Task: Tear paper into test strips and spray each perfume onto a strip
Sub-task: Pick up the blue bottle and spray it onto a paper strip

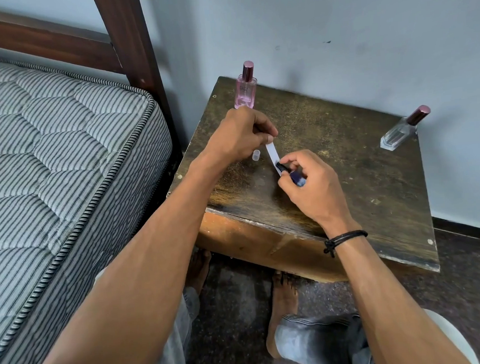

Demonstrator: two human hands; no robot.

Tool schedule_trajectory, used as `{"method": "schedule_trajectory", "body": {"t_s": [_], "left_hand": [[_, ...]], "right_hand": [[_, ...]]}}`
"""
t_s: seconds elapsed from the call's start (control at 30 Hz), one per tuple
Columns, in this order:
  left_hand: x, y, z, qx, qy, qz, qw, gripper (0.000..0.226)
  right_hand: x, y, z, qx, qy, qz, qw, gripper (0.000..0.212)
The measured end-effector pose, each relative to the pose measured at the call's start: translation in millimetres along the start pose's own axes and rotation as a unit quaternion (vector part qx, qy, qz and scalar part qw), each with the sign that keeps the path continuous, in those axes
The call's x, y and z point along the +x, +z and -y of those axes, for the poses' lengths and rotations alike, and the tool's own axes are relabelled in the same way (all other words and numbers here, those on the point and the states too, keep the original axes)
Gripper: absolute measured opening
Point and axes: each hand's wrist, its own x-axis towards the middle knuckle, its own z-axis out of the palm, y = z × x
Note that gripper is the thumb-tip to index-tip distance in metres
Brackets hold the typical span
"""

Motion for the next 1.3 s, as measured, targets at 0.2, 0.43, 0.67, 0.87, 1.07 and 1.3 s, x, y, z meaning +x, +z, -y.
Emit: {"method": "schedule_trajectory", "body": {"t_s": [0.2, 0.43, 0.67, 0.87, 1.07, 1.3], "left_hand": [[-0.9, -3.2, -0.7, -0.002, -0.009, -0.003, 1.0, 0.012], [-1.8, -5.7, -2.0, 0.002, -0.012, -0.006, 1.0, 0.011], [-0.5, -3.4, -0.2, 0.017, -0.015, -0.015, 1.0, 0.011], [-1.4, -0.9, -2.0, 0.035, -0.009, -0.012, 0.999, 0.011], [-2.3, 0.6, -4.9, 0.032, -0.012, -0.011, 0.999, 0.011], [-3.1, 1.7, -6.2, 0.035, -0.015, -0.014, 0.999, 0.012]], "right_hand": [[-0.2, -0.2, 3.2, -0.044, 0.001, -0.002, 0.999, 0.016], [0.7, -2.3, 1.2, -0.026, 0.017, -0.055, 0.998, 0.009], [4.6, -3.2, -2.5, 0.063, 0.079, -0.129, 0.986, 0.016], [5.8, -4.3, -2.8, 0.094, 0.096, -0.135, 0.982, 0.016], [7.2, -4.7, -5.4, 0.115, 0.109, -0.147, 0.976, 0.016], [7.3, -2.9, -6.9, 0.122, 0.11, -0.15, 0.975, 0.017]]}}
